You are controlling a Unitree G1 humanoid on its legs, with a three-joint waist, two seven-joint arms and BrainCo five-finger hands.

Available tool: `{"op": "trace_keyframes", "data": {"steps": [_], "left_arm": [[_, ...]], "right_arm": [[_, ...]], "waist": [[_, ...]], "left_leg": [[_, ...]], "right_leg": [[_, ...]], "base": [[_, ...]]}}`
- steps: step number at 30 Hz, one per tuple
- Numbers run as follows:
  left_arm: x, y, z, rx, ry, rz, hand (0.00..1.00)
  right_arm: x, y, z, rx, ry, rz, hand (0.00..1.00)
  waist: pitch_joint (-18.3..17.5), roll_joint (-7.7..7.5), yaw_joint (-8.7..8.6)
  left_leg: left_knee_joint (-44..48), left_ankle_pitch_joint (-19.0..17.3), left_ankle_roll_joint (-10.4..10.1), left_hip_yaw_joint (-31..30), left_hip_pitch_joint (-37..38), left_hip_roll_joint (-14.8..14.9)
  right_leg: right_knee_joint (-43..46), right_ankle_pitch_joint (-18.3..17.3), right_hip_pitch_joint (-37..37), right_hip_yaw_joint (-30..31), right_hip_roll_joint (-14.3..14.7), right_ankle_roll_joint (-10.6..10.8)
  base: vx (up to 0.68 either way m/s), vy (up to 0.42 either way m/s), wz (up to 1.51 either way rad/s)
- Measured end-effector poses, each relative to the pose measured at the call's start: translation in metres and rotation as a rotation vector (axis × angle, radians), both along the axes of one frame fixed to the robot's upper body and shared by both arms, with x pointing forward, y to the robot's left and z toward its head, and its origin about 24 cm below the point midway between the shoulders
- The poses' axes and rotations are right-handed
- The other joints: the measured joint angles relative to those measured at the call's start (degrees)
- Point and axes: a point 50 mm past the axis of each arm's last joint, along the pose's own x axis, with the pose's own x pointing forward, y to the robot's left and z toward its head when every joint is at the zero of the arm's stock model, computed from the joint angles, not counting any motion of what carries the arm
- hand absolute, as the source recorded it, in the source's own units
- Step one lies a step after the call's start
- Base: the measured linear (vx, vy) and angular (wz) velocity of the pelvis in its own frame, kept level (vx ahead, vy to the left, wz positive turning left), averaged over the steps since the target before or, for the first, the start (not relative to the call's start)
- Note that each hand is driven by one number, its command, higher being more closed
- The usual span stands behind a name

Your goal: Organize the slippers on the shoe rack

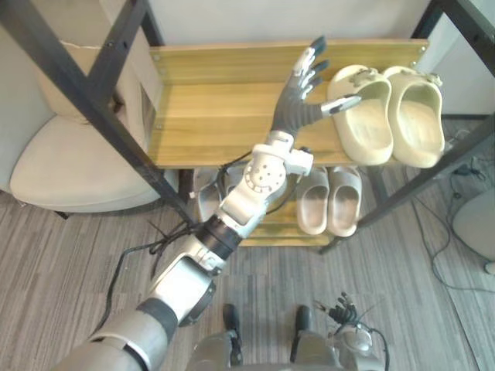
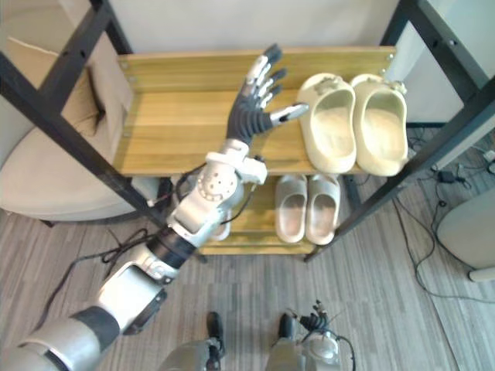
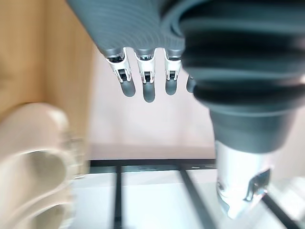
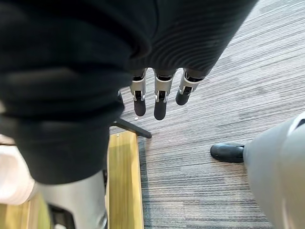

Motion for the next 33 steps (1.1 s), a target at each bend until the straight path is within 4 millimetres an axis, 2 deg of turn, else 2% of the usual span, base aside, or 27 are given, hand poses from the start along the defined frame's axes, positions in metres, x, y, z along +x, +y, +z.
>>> {"op": "trace_keyframes", "data": {"steps": [2, 4, 6, 7, 9, 15, 19, 20, 21, 23, 25, 26, 27, 29, 30, 32, 33], "left_arm": [[-0.013, 0.004, 0.002, -0.062, -0.029, -0.045, 0.0], [-0.018, 0.007, -0.005, -0.082, -0.021, -0.062, 0.0], [-0.021, 0.01, -0.019, -0.075, 0.016, -0.086, 0.0], [-0.023, 0.013, -0.034, -0.067, 0.062, -0.117, 0.0], [-0.027, 0.016, -0.046, -0.067, 0.102, -0.147, 0.0], [-0.053, 0.021, -0.102, -0.004, 0.263, -0.27, 0.0], [-0.069, 0.024, -0.145, 0.044, 0.412, -0.305, 0.0], [-0.074, 0.029, -0.162, 0.059, 0.482, -0.294, 0.0], [-0.074, 0.03, -0.166, 0.061, 0.497, -0.29, 0.0], [-0.077, 0.038, -0.193, 0.097, 0.598, -0.248, 0.0], [-0.08, 0.051, -0.222, 0.152, 0.694, -0.172, 0.0], [-0.081, 0.062, -0.243, 0.186, 0.774, -0.111, 0.0], [-0.082, 0.067, -0.254, 0.212, 0.815, -0.081, 0.0], [-0.086, 0.085, -0.284, 0.288, 0.933, 0.004, 0.0], [-0.09, 0.101, -0.307, 0.336, 1.024, 0.077, 0.0], [-0.093, 0.112, -0.321, 0.363, 1.086, 0.133, 0.0], [-0.101, 0.126, -0.34, 0.405, 1.172, 0.2, 0.0]], "right_arm": [[0.0, 0.0, 0.0, 0.001, 0.001, 0.004, 0.0], [0.0, 0.0, 0.0, 0.003, 0.002, 0.007, 0.0], [0.0, 0.0, 0.0, 0.002, 0.002, 0.011, 0.0], [0.0, -0.002, 0.0, -0.004, 0.005, 0.016, 0.0], [-0.001, -0.003, -0.001, -0.012, 0.015, 0.028, 0.0], [-0.008, -0.009, -0.005, -0.032, 0.057, 0.057, 0.0], [-0.008, -0.011, -0.005, -0.045, 0.065, 0.078, 0.0], [-0.01, -0.013, -0.006, -0.053, 0.077, 0.089, 0.0], [-0.01, -0.013, -0.007, -0.055, 0.081, 0.094, 0.0], [-0.012, -0.014, -0.008, -0.06, 0.096, 0.101, 0.0], [-0.009, -0.013, -0.007, -0.073, 0.092, 0.122, 0.0], [-0.007, -0.012, -0.007, -0.077, 0.09, 0.135, 0.0], [-0.007, -0.011, -0.007, -0.076, 0.089, 0.137, 0.0], [-0.005, -0.009, -0.007, -0.075, 0.086, 0.148, 0.0], [-0.005, -0.008, -0.007, -0.071, 0.09, 0.153, 0.0], [-0.005, -0.008, -0.008, -0.069, 0.095, 0.155, 0.0], [-0.006, -0.008, -0.01, -0.066, 0.111, 0.155, 0.0]], "waist": [[-0.1, 0.2, 0.79], [-0.3, 0.41, 1.03], [-0.4, 0.58, 1.22], [-0.6, 0.85, 1.43], [-0.7, 1.09, 1.56], [-1.2, 1.35, 1.92], [-1.4, 1.59, 2.08], [-1.6, 1.76, 2.17], [-1.6, 1.79, 2.18], [-1.7, 1.87, 2.24], [-1.9, 1.89, 2.22], [-1.9, 1.88, 2.23], [-1.9, 1.87, 2.24], [-2.0, 1.76, 2.21], [-2.0, 1.69, 2.25], [-2.0, 1.67, 2.24], [-2.0, 1.59, 2.22]], "left_leg": [[0.2, 0.0, 0.0, -0.4, 0.0, 0.0], [0.4, 0.0, 0.0, -0.9, 0.0, 0.0], [0.7, 0.0, 0.0, -1.3, 0.1, 0.0], [0.9, 0.0, 0.0, -1.5, 0.1, 0.0], [1.0, 0.0, 0.0, -1.7, 0.1, -0.1], [0.9, -0.4, -0.7, -2.6, 1.0, 0.0], [1.0, -0.5, -0.7, -2.6, 1.0, 0.0], [1.0, -0.4, -0.7, -2.6, 1.1, 0.1], [1.0, -0.4, -0.7, -2.6, 1.2, 0.1], [0.9, -0.5, -0.8, -2.7, 1.8, 0.2], [0.9, -0.5, -0.9, -2.6, 2.0, 0.3], [0.8, -0.4, -1.0, -2.6, 2.0, 0.6], [0.7, -0.4, -1.1, -2.6, 2.0, 0.7], [0.3, -0.2, -1.5, -2.7, 2.2, 1.1], [-0.4, 0.2, -2.0, -3.0, 2.3, 1.4], [-1.0, 0.4, -2.3, -3.1, 2.7, 1.5], [-1.6, 0.6, -2.4, -3.3, 3.4, 1.6]], "right_leg": [[0.2, -0.1, 0.2, -0.3, 0.0, 0.0], [0.2, -0.1, 0.6, -0.8, 0.0, 0.0], [0.2, -0.1, 1.1, -1.3, 0.0, 0.0], [0.2, -0.1, 1.4, -1.6, -0.1, 0.0], [0.1, -0.1, 1.6, -1.7, -0.1, 0.0], [-0.4, -0.1, 3.3, -2.7, 0.1, 0.0], [-0.4, -0.1, 3.3, -2.7, 0.2, -0.1], [-0.5, -0.1, 3.4, -2.7, 0.2, -0.2], [-0.5, -0.1, 3.5, -2.7, 0.2, -0.2], [-0.6, -0.1, 4.1, -2.8, 0.3, -0.2], [-0.8, -0.3, 4.3, -2.7, 0.5, -0.5], [-1.3, -0.3, 4.4, -2.7, 0.8, -0.8], [-1.7, -0.2, 4.5, -2.7, 1.0, -1.0], [-2.8, 0.1, 5.1, -2.8, 1.7, -1.1], [-3.7, 0.1, 5.2, -2.9, 2.1, -1.2], [-4.3, 0.3, 5.6, -3.0, 2.4, -1.2], [-4.9, 0.6, 6.5, -3.3, 2.8, -1.0]], "base": [[-0.01, 0.002, 0.07], [0.0, 0.004, 0.13], [-0.01, 0.008, 0.13], [-0.01, 0.008, 0.08], [-0.01, 0.007, 0.07], [0.0, 0.001, 0.07], [0.0, 0.0, 0.0], [0.0, 0.0, 0.0], [0.0, 0.0, 0.0], [0.0, 0.0, 0.0], [0.0, -0.015, -0.04], [-0.01, -0.021, -0.03], [0.0, 0.0, 0.0], [0.0, -0.051, 0.0], [0.0, -0.047, -0.01], [0.03, -0.044, 0.01], [0.05, -0.05, 0.02]]}}
